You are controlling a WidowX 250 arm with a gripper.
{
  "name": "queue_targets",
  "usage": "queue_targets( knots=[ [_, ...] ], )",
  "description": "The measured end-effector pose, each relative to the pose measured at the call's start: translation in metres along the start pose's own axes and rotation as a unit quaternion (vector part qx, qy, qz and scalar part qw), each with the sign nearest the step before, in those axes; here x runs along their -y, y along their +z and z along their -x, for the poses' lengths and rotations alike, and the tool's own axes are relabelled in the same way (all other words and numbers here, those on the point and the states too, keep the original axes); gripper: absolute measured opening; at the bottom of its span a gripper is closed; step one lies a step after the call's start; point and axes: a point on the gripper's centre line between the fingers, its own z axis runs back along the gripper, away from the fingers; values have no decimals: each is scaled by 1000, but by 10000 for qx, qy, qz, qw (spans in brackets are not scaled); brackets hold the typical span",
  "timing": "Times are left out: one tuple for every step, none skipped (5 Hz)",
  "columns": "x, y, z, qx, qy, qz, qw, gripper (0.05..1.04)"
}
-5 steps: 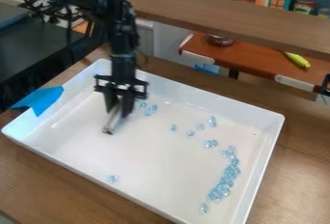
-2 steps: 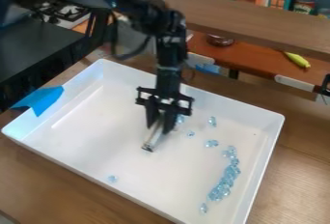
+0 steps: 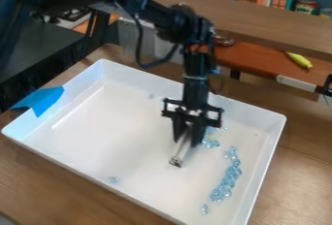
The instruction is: Sweep into pile
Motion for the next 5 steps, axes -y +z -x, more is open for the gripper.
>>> queue_targets(
  knots=[
    [24, -4, 9, -231, -166, 103, 9995, 382],
    [33, -3, 14, -354, -203, 284, 9988, 382],
    [27, 33, 24, 118, -282, 408, 9987, 382],
    [-12, 70, 44, 551, -242, 610, 9963, 382],
    [-64, 90, 56, 835, 49, 623, 9946, 382]
  ],
)
